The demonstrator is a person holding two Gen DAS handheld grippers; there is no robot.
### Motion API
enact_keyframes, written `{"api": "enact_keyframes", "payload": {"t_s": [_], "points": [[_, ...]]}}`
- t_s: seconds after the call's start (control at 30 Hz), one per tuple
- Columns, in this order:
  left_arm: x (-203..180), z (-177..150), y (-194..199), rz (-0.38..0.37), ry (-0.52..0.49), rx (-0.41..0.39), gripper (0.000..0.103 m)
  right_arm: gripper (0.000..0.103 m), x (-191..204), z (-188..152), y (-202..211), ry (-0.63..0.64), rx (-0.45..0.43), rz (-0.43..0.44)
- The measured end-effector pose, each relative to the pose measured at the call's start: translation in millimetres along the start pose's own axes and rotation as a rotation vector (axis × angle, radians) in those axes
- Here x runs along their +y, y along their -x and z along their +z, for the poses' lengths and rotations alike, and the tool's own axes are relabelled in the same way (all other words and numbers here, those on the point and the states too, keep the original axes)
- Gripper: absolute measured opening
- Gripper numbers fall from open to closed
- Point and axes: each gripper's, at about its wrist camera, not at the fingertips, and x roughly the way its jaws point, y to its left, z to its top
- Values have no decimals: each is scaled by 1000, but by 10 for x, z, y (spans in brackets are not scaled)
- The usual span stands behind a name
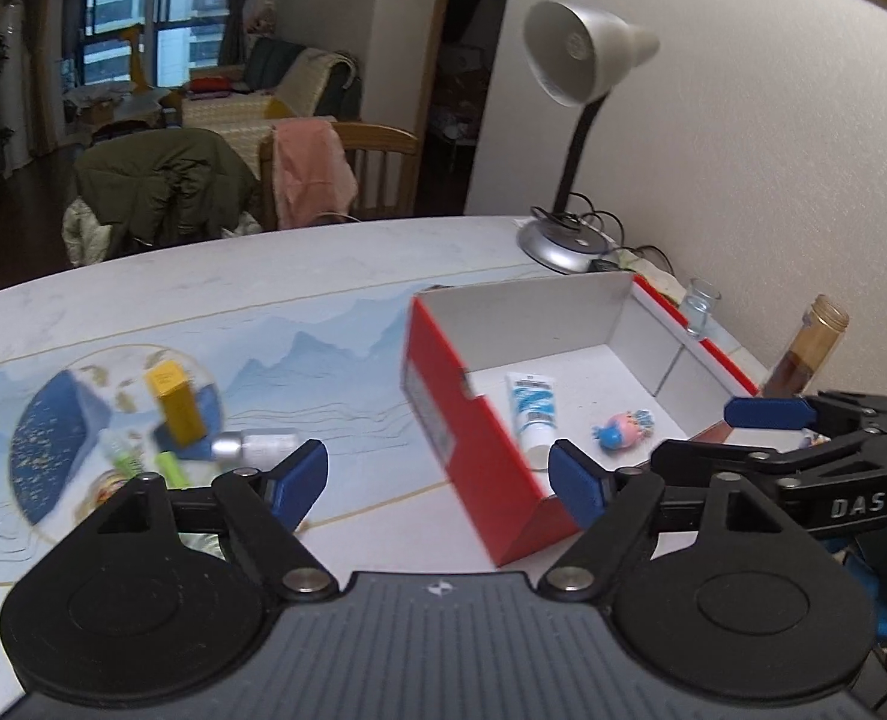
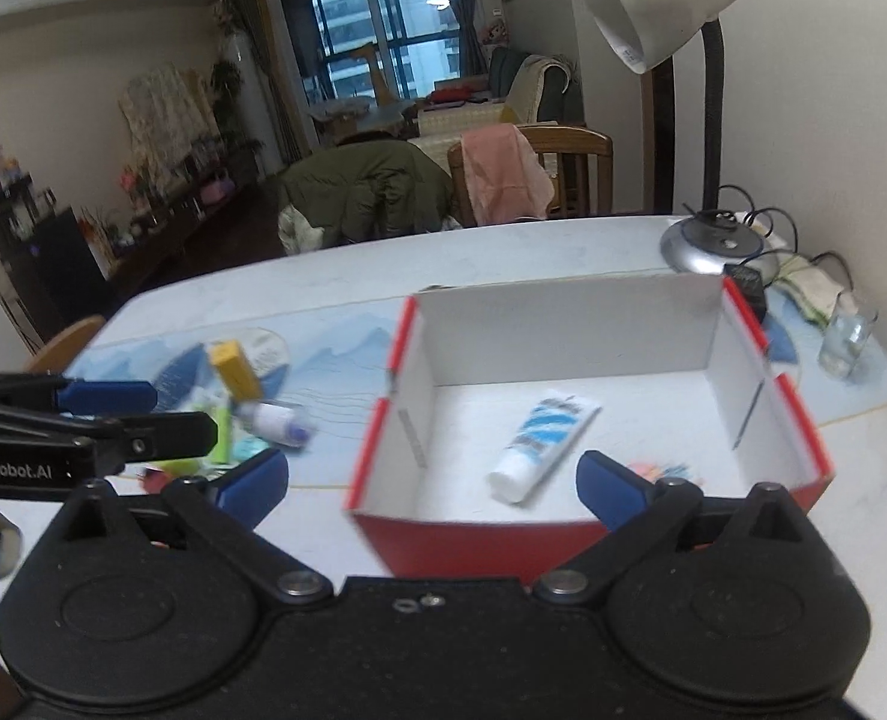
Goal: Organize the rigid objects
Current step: 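Withdraw both tools from the box back toward the pile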
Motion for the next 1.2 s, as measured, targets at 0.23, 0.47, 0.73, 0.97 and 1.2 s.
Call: {"api": "enact_keyframes", "payload": {"t_s": [0.23, 0.47, 0.73, 0.97, 1.2], "points": [[363, -149, 222, 16, 23, -24, 86, 103, 371, -106, -1, -21, -13, 20], [694, -301, 326, 26, 24, -11, 103, 103, 716, -172, -87, 2, 6, 33], [1114, -555, 356, 4, 37, -25, 103, 102, 1081, -293, -207, 33, 36, 43], [1430, -720, 355, -14, 93, -11, 103, 101, 1368, -390, -379, 84, 73, 82], [1648, -813, 255, 10, 111, -21, 103, 100, 1626, -474, -629, 151, 111, 91]]}}
